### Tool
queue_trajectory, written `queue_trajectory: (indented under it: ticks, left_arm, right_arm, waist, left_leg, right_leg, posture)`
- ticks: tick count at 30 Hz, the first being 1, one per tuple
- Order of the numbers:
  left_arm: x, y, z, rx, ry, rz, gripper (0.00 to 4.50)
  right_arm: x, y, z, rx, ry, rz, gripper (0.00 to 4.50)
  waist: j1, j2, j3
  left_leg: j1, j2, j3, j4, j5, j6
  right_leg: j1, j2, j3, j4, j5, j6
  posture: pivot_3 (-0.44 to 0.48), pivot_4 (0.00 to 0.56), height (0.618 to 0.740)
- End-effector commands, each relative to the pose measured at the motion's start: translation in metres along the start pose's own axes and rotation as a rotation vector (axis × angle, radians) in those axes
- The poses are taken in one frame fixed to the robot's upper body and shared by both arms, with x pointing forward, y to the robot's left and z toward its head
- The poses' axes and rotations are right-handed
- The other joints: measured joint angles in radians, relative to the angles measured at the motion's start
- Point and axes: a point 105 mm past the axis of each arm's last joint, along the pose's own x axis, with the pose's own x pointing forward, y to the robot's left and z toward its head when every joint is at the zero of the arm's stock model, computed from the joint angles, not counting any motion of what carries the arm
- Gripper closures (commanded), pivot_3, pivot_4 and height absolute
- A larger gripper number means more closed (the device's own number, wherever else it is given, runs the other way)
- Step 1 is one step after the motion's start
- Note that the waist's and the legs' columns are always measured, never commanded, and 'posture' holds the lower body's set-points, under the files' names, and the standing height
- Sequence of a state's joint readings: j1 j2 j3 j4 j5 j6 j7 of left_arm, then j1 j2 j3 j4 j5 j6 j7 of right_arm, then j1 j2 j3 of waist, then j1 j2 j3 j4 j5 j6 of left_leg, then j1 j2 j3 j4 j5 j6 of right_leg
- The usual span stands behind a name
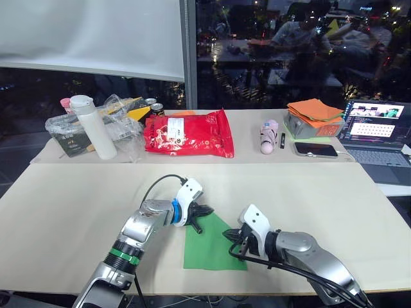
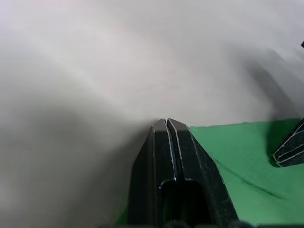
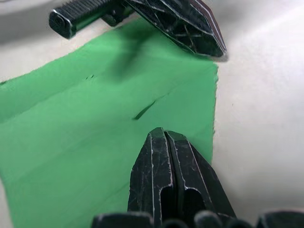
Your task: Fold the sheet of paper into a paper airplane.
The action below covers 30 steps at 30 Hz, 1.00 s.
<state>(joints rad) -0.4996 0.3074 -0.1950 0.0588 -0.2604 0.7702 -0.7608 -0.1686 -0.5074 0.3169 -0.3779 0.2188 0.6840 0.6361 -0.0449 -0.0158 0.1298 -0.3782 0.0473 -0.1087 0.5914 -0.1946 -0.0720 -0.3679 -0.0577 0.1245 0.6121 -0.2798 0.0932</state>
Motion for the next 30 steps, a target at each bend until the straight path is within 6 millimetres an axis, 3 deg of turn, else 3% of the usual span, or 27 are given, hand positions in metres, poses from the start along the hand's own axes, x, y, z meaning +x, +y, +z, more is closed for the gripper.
queue_trajectory:
  ticks: [1, 5, 8, 13, 18, 26, 30]
  left_arm:
    - [-0.017, 0.000, 0.030, -0.120, -0.144, 0.004, 4.50]
    - [-0.044, 0.012, 0.036, -0.240, -0.195, 0.062, 4.50]
    - [-0.066, 0.010, 0.032, -0.378, -0.222, 0.062, 3.63]
    - [-0.079, 0.003, 0.008, -0.483, -0.198, 0.099, 2.09]
    - [-0.074, -0.005, -0.011, -0.530, -0.154, 0.127, 2.09]
    - [-0.065, -0.007, -0.019, -0.538, -0.127, 0.137, 2.09]
    - [-0.057, -0.006, -0.018, -0.535, -0.122, 0.118, 3.15]
  right_arm:
    - [0.005, -0.001, -0.002, -0.012, 0.024, 0.006, 4.47]
    - [0.008, 0.000, 0.003, -0.027, 0.030, 0.025, 4.47]
    - [0.013, 0.004, 0.002, -0.024, 0.037, 0.050, 4.50]
    - [0.016, 0.005, 0.002, -0.028, 0.040, 0.066, 4.50]
    - [0.016, 0.005, 0.002, -0.029, 0.045, 0.077, 4.50]
    - [0.015, 0.003, 0.003, -0.037, 0.047, 0.071, 4.50]
    - [0.011, -0.008, 0.015, -0.039, 0.010, 0.029, 4.50]
  waist:
    - [0.000, 0.000, 0.000]
    - [-0.008, 0.000, 0.000]
    - [-0.013, 0.000, 0.000]
    - [-0.014, -0.001, 0.000]
    - [-0.013, -0.001, 0.001]
    - [-0.012, -0.002, 0.001]
    - [-0.009, -0.002, 0.001]
  left_leg:
    - [0.000, 0.000, 0.000, 0.000, 0.000, 0.000]
    - [0.001, 0.000, 0.000, 0.000, 0.000, 0.000]
    - [0.001, 0.000, 0.000, 0.000, 0.000, 0.000]
    - [0.001, 0.000, 0.000, 0.000, 0.000, 0.000]
    - [0.002, 0.000, 0.000, 0.000, 0.000, 0.000]
    - [0.001, 0.000, 0.000, 0.000, 0.000, 0.000]
    - [0.001, 0.000, 0.000, 0.000, 0.000, 0.000]
  right_leg:
    - [0.000, 0.000, 0.000, 0.000, 0.000, 0.000]
    - [-0.001, 0.000, 0.000, 0.001, 0.000, 0.000]
    - [0.000, 0.000, 0.000, 0.001, 0.000, 0.000]
    - [0.000, 0.000, 0.000, 0.001, 0.000, 0.000]
    - [0.000, 0.000, 0.000, 0.000, 0.000, 0.000]
    - [0.000, 0.000, 0.000, 0.000, 0.000, 0.000]
    - [0.000, 0.000, 0.000, 0.000, 0.000, 0.000]
  posture:
    - [0.000, 0.150, 0.732]
    - [0.000, 0.150, 0.732]
    - [0.000, 0.150, 0.732]
    - [0.000, 0.150, 0.732]
    - [0.000, 0.150, 0.732]
    - [0.000, 0.150, 0.732]
    - [0.000, 0.150, 0.732]
